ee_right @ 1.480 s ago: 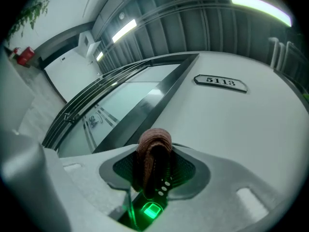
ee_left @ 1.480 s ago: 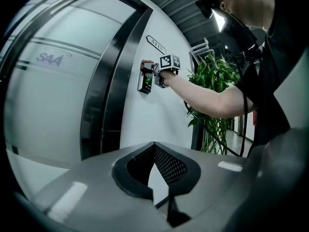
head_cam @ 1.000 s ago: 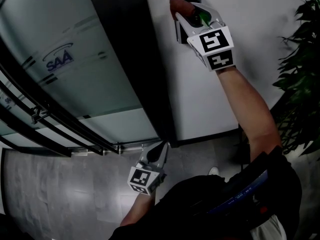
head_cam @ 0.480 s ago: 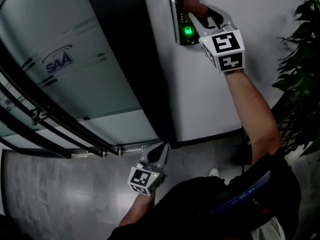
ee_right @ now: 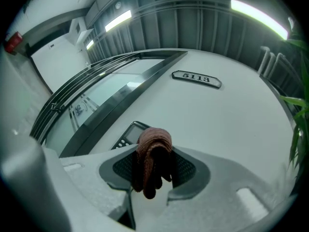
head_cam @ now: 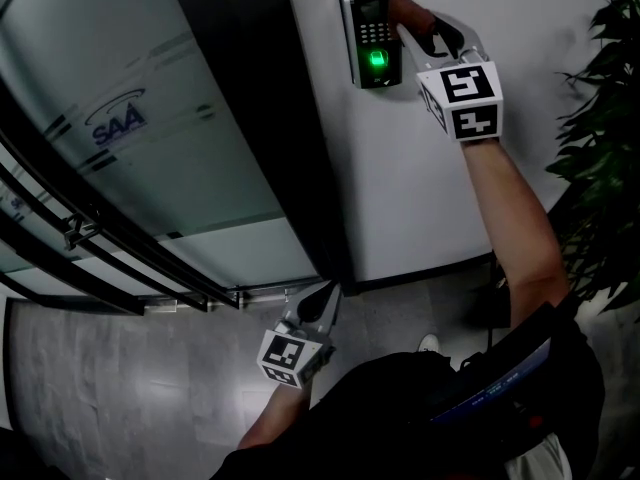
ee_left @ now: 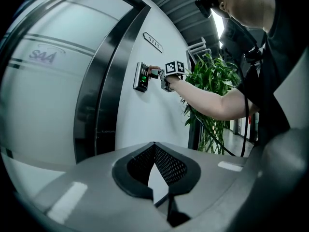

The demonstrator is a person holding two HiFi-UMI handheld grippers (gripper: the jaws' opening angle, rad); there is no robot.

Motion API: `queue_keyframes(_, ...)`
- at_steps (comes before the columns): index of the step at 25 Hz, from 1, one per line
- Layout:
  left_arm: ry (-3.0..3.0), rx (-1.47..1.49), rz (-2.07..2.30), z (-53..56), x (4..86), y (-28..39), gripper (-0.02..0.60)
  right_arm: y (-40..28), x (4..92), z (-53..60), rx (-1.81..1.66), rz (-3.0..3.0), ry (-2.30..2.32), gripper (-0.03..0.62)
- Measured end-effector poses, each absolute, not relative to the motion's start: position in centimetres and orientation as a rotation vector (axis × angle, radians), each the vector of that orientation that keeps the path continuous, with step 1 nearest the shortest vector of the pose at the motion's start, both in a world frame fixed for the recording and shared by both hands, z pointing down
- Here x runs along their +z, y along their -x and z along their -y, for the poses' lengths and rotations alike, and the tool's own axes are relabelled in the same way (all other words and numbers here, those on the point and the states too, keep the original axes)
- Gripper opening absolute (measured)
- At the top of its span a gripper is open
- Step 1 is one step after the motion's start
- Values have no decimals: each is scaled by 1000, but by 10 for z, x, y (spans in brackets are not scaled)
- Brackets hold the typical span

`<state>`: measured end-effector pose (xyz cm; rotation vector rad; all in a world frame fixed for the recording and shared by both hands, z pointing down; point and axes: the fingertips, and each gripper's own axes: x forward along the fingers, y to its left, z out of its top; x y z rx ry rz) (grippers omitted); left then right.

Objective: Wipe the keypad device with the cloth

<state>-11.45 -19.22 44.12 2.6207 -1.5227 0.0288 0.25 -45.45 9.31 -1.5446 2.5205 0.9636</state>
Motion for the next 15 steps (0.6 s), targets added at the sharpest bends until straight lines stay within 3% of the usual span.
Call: queue_keyframes(15,-2623,34,1520,196,440,115,17,-5,107,435,881,-2514,1495,143)
